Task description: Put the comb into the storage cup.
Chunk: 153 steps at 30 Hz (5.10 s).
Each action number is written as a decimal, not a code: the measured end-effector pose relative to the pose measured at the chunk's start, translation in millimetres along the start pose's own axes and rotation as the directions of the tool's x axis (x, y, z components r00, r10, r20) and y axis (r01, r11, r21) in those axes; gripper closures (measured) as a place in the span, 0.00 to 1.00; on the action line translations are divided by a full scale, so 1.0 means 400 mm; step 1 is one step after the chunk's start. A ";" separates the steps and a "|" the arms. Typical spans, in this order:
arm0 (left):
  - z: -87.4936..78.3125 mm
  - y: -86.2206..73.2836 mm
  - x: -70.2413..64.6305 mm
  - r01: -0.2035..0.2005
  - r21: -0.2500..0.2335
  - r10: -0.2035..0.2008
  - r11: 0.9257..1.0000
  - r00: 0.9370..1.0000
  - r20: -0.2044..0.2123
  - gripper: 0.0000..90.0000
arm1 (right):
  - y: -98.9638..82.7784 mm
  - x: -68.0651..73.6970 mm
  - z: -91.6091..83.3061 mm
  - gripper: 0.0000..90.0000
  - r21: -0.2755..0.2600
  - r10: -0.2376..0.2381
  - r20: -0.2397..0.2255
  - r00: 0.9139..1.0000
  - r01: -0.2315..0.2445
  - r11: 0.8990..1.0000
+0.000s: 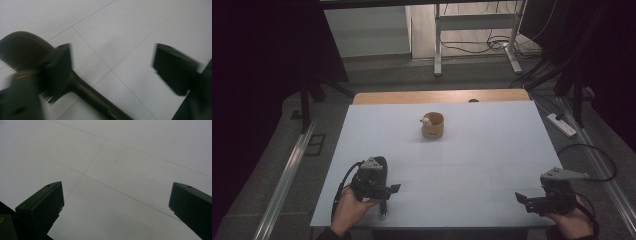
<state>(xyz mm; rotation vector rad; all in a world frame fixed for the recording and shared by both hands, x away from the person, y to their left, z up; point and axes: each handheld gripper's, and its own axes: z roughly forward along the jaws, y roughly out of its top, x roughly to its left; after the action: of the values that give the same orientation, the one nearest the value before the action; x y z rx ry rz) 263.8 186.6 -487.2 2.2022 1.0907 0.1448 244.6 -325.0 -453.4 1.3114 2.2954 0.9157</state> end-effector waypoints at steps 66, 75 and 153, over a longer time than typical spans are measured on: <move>0.008 -0.076 0.118 0.121 0.249 -0.096 0.961 0.989 -0.110 0.98 | 0.002 0.003 0.005 0.02 0.023 -0.016 -0.004 1.000 0.016 1.000; -0.012 -0.093 0.166 0.158 0.218 -0.123 0.963 0.979 -0.165 0.98 | 0.002 0.003 0.006 0.02 0.026 -0.014 -0.004 1.000 0.014 1.000; 0.007 -0.122 0.192 0.154 0.239 -0.097 0.959 0.967 -0.235 0.00 | 0.002 0.009 0.007 0.02 0.031 -0.038 0.008 0.999 0.038 0.999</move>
<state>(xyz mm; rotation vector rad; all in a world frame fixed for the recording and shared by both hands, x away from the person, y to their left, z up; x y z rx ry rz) 281.7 262.9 -533.3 2.3767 1.4402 0.2079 244.9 -320.7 -454.7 1.2766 2.3288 0.8646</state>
